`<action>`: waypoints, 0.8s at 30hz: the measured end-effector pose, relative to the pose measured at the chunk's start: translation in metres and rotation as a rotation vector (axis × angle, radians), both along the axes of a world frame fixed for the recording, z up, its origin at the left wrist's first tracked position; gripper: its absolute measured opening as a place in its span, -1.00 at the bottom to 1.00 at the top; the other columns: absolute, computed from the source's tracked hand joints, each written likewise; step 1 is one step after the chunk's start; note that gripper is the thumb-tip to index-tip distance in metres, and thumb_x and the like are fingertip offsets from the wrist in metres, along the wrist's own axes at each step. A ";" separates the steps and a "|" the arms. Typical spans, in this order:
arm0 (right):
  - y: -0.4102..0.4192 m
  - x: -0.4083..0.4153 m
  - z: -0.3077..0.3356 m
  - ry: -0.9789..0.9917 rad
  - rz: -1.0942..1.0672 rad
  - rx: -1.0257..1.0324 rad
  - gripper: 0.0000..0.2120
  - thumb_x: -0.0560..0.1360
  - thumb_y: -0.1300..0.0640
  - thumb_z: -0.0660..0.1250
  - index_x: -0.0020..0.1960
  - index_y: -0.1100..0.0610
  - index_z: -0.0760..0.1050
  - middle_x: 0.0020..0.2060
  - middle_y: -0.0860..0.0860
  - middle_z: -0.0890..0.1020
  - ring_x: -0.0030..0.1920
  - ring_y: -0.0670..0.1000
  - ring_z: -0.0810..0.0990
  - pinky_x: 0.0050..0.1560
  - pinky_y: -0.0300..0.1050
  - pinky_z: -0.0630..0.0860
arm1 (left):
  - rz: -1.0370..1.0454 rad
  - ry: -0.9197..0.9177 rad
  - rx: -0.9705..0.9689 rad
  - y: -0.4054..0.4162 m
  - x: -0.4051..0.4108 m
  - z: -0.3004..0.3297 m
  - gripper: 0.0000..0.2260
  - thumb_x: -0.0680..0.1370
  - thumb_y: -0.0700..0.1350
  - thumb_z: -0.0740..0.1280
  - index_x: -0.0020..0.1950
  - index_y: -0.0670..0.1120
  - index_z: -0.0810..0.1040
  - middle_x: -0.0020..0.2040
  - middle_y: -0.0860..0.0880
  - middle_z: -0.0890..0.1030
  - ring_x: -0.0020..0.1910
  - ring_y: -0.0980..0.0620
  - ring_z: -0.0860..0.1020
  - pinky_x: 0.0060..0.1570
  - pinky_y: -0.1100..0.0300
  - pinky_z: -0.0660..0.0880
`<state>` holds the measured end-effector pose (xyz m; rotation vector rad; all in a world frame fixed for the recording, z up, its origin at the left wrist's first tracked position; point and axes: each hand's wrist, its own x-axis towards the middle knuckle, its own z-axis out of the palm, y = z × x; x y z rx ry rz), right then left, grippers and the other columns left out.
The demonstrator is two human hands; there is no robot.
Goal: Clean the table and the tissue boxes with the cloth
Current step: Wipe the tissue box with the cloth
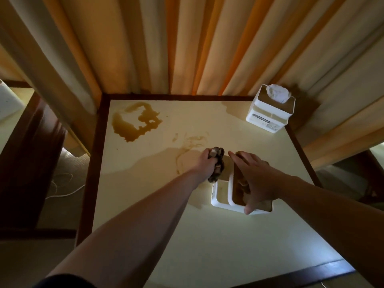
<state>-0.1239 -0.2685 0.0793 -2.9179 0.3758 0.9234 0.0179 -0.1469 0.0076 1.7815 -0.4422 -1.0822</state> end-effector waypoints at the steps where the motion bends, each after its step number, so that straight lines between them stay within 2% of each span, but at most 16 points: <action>1: 0.000 0.000 -0.001 -0.008 -0.003 0.004 0.56 0.02 -0.50 0.59 0.61 -0.08 -0.40 0.57 0.03 0.06 0.57 0.20 0.13 0.48 0.33 0.36 | -0.008 -0.001 0.016 0.000 0.001 -0.003 -0.67 0.71 -0.20 0.15 0.48 -0.15 0.38 0.08 -0.09 0.52 -0.05 0.01 0.49 -0.13 0.20 0.43; 3: -0.002 -0.002 -0.002 -0.022 -0.001 0.008 0.56 0.02 -0.50 0.59 0.62 -0.07 -0.39 0.56 0.01 0.08 0.55 0.19 0.16 0.46 0.31 0.37 | -0.039 -0.012 0.041 0.002 0.002 -0.007 -0.68 0.71 -0.17 0.14 0.46 -0.13 0.40 0.11 -0.10 0.52 0.01 -0.03 0.50 -0.07 0.13 0.42; 5: -0.002 -0.002 -0.003 -0.023 0.005 0.000 0.56 0.03 -0.50 0.59 0.63 -0.06 -0.39 0.56 0.01 0.07 0.54 0.18 0.16 0.46 0.29 0.35 | -0.083 -0.045 0.048 0.007 -0.001 -0.007 -0.72 0.71 -0.17 0.12 0.42 -0.12 0.39 0.06 -0.08 0.52 -0.02 -0.02 0.50 -0.14 0.14 0.41; 8: -0.003 -0.001 -0.004 -0.018 0.015 -0.014 0.57 0.04 -0.50 0.59 0.63 -0.08 -0.42 0.58 0.03 0.02 0.56 0.20 0.11 0.47 0.29 0.31 | -0.177 -0.087 0.048 0.026 -0.012 -0.006 -0.77 0.72 -0.17 0.09 0.36 -0.11 0.36 -0.03 -0.03 0.52 -0.12 0.06 0.50 -0.28 0.25 0.40; 11: -0.001 0.000 -0.004 -0.008 -0.023 0.002 0.57 0.05 -0.47 0.62 0.60 -0.13 -0.47 0.60 -0.02 -0.09 0.59 0.19 -0.01 0.51 0.30 0.24 | -0.200 -0.109 0.047 0.050 -0.027 -0.008 -0.79 0.69 -0.19 0.11 0.32 -0.11 0.38 -0.02 -0.10 0.57 -0.15 0.00 0.56 -0.32 0.22 0.52; 14: -0.001 0.000 -0.005 -0.003 -0.043 0.003 0.59 0.06 -0.46 0.62 0.59 -0.15 -0.50 0.60 -0.05 -0.15 0.62 0.18 -0.09 0.54 0.24 0.19 | -0.171 0.004 0.012 0.069 -0.039 -0.006 -0.83 0.67 -0.31 0.13 0.23 -0.17 0.41 -0.15 -0.09 0.54 -0.34 0.13 0.56 -0.46 0.32 0.49; 16: -0.002 0.000 -0.004 -0.006 -0.051 0.013 0.60 0.03 -0.48 0.62 0.60 -0.16 -0.50 0.60 -0.07 -0.16 0.62 0.18 -0.09 0.55 0.21 0.18 | -0.149 0.030 -0.002 0.072 -0.041 -0.009 -0.89 0.68 -0.31 0.13 0.15 -0.20 0.41 -0.25 -0.08 0.53 -0.48 0.15 0.53 -0.48 0.25 0.50; 17: -0.002 0.000 -0.004 -0.003 -0.055 0.021 0.60 0.02 -0.48 0.62 0.60 -0.17 -0.49 0.61 -0.07 -0.16 0.63 0.17 -0.10 0.55 0.22 0.18 | -0.127 0.031 -0.008 0.068 -0.039 -0.013 -0.89 0.69 -0.27 0.13 0.16 -0.19 0.41 -0.27 -0.09 0.55 -0.47 0.10 0.54 -0.46 0.17 0.53; 19: -0.003 0.000 -0.002 0.003 -0.074 0.046 0.59 0.01 -0.47 0.64 0.60 -0.19 -0.46 0.62 -0.08 -0.16 0.63 0.17 -0.11 0.54 0.27 0.19 | -0.112 -0.047 0.022 0.053 -0.030 -0.020 -0.84 0.70 -0.14 0.15 0.25 -0.12 0.43 -0.16 -0.09 0.62 -0.30 0.02 0.61 -0.31 0.04 0.59; 22: -0.004 0.001 -0.002 0.011 -0.055 0.050 0.57 0.01 -0.48 0.62 0.61 -0.15 -0.41 0.62 -0.06 -0.11 0.63 0.18 -0.06 0.53 0.33 0.23 | -0.106 -0.140 0.068 0.019 -0.012 -0.022 -0.78 0.70 -0.09 0.14 0.34 -0.08 0.40 0.05 -0.10 0.60 -0.04 -0.03 0.57 -0.12 0.07 0.49; 24: -0.005 0.001 -0.003 0.012 -0.023 0.036 0.56 0.01 -0.52 0.60 0.61 -0.10 -0.37 0.61 -0.03 -0.04 0.61 0.20 0.01 0.52 0.35 0.26 | -0.098 -0.149 0.071 -0.003 0.000 -0.016 -0.77 0.70 -0.15 0.13 0.35 -0.14 0.39 0.02 -0.10 0.54 -0.06 -0.03 0.50 -0.18 0.11 0.39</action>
